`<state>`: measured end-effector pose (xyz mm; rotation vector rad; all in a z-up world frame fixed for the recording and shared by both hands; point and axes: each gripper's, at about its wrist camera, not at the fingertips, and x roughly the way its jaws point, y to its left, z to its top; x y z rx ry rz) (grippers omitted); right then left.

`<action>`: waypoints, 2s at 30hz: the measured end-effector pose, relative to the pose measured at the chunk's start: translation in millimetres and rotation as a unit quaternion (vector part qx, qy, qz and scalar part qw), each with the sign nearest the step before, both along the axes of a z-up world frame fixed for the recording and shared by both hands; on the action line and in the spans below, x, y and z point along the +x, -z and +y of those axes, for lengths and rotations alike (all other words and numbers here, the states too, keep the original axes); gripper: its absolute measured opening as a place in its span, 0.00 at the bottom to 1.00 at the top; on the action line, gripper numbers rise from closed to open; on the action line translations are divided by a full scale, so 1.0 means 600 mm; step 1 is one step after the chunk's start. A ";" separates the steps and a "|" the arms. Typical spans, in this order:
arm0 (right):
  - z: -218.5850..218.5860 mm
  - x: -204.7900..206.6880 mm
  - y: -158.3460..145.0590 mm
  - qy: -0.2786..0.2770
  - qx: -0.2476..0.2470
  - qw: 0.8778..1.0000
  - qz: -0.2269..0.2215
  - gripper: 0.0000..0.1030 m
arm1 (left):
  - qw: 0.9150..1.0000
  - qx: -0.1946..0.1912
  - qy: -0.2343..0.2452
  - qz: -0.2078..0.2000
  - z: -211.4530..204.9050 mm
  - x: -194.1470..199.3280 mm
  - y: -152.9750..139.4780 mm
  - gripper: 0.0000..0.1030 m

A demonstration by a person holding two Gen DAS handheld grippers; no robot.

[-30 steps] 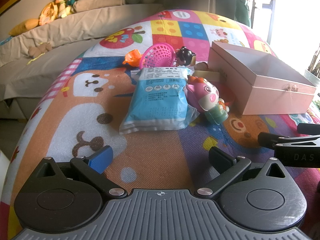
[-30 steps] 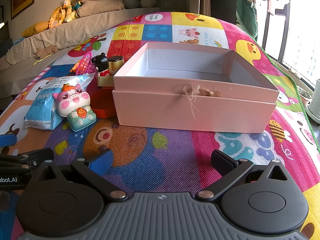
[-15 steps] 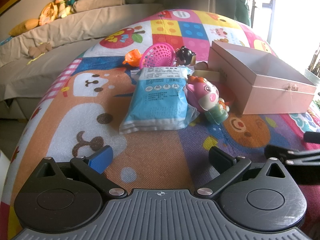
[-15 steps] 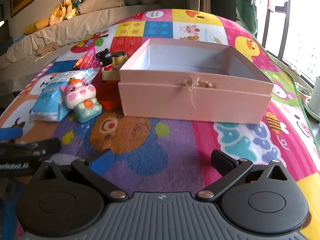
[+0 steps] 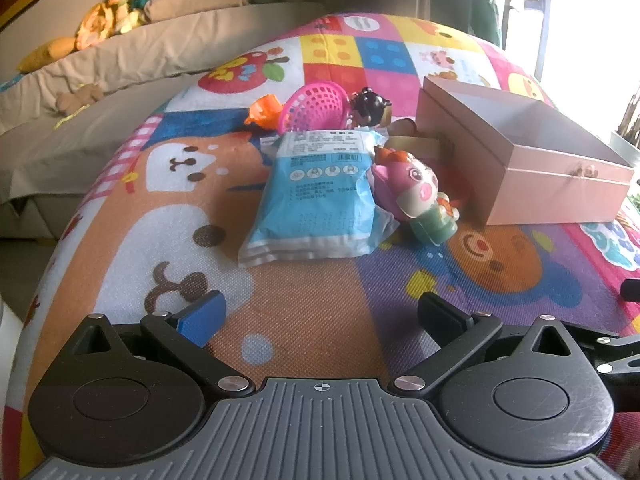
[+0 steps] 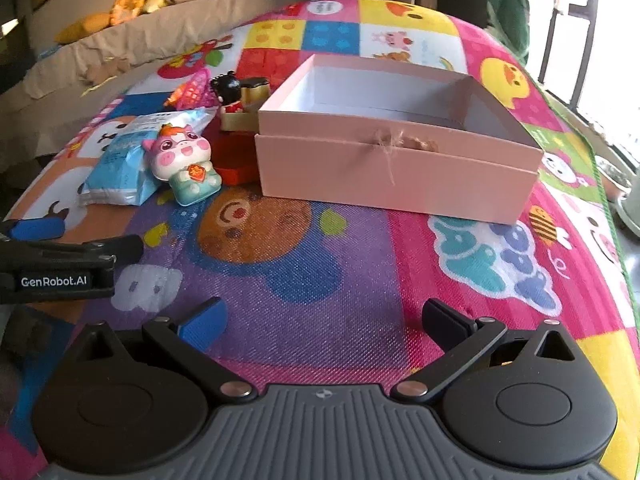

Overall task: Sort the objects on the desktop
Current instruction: 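Grasp the pink-and-white cat figurine with the right tool while the left tool grasps the blue packet, then carry the cat figurine and blue packet into the pink box and release both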

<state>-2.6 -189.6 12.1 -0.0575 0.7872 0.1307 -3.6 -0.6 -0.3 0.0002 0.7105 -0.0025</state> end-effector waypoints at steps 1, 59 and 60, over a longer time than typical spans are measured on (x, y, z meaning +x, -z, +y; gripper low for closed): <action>0.000 -0.001 0.000 0.000 0.000 1.000 -0.001 1.00 | 1.000 -0.001 0.001 0.002 0.002 -0.002 -0.001 1.00; -0.112 -0.089 -0.089 -0.110 -0.033 0.993 -0.026 0.39 | 0.989 -0.007 0.146 0.035 -0.060 -0.069 -0.095 0.57; -0.119 -0.093 -0.100 -0.104 -0.028 0.994 -0.035 0.39 | 0.987 -0.008 0.157 0.027 -0.069 -0.074 -0.104 0.57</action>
